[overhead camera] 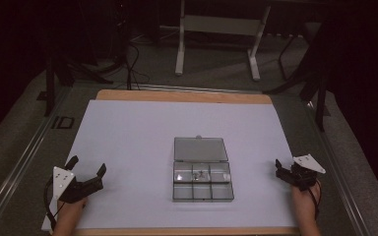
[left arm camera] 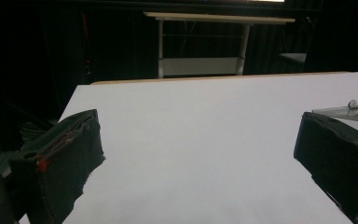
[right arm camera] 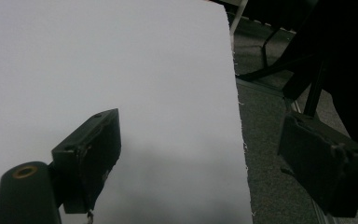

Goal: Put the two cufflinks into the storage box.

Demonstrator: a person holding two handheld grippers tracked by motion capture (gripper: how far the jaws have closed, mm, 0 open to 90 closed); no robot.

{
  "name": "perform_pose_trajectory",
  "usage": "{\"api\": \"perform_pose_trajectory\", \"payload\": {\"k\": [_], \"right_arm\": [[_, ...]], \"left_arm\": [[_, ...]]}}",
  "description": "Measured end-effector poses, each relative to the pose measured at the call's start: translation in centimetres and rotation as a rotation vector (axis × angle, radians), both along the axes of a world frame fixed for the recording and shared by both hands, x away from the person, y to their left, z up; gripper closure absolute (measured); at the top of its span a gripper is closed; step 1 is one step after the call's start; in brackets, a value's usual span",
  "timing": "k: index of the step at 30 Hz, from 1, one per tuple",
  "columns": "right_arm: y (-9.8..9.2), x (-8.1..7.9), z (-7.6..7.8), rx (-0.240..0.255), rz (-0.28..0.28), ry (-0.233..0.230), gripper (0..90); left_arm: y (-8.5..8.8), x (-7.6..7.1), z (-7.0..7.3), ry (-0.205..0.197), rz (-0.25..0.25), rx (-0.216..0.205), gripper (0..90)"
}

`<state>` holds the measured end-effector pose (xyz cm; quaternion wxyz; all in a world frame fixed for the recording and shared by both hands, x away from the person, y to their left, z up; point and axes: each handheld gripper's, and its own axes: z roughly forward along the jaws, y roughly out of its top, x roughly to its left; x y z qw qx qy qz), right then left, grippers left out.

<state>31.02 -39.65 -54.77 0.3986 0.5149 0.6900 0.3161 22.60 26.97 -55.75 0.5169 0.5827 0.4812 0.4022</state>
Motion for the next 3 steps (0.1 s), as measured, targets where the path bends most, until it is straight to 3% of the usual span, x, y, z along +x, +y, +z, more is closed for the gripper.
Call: {"api": "perform_pose_trajectory", "payload": {"k": [3], "right_arm": [[0.01,0.00,0.00,0.000,-0.001,0.001,13.8]], "left_arm": [[0.02,0.01,0.00,0.001,0.000,-0.002,1.5]]}}
